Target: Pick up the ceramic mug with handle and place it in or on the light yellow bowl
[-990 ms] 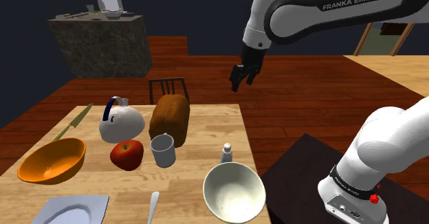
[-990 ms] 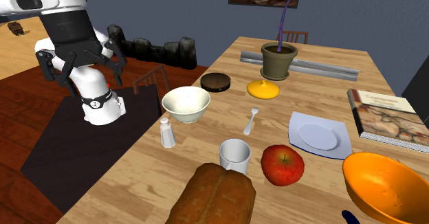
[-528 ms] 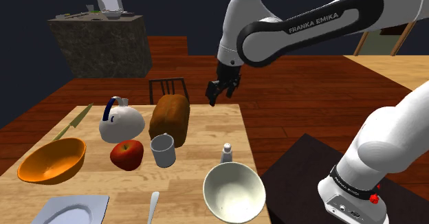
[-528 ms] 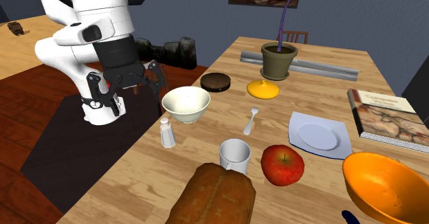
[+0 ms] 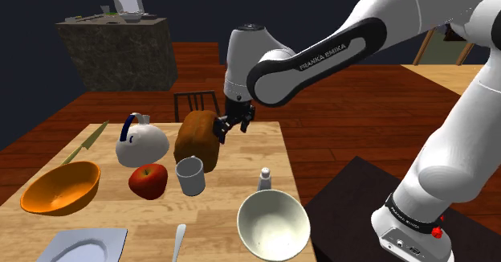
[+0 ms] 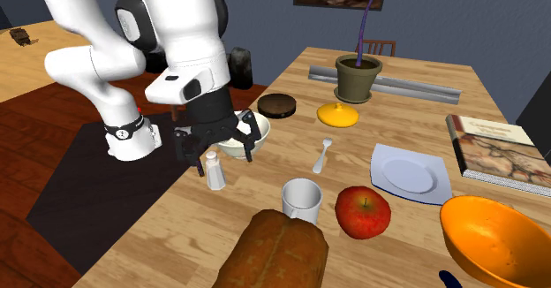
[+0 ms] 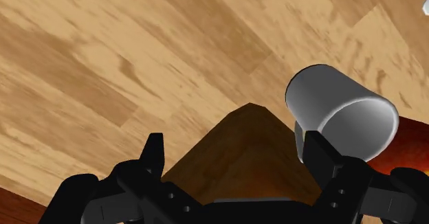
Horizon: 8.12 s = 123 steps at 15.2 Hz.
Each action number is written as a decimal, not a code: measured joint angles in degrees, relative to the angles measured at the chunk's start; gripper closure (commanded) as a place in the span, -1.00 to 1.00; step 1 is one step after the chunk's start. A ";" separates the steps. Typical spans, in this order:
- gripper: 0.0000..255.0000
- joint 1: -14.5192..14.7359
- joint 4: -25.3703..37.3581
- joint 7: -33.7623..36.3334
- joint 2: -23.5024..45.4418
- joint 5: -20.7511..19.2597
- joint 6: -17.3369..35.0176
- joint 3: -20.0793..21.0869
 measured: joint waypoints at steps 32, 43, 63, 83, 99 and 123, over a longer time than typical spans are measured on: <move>1.00 10.22 17.70 18.39 27.20 -18.95 4.98 -2.00; 1.00 9.33 18.99 16.86 24.22 -16.73 1.03 -0.68; 1.00 8.11 26.82 13.37 18.41 -11.96 -11.78 1.52; 1.00 8.16 -3.93 6.32 -17.22 8.57 -11.66 2.19; 1.00 16.66 -22.16 6.14 -37.32 18.00 -12.85 1.07; -1.00 16.93 -27.99 6.19 -34.79 19.44 -4.41 3.47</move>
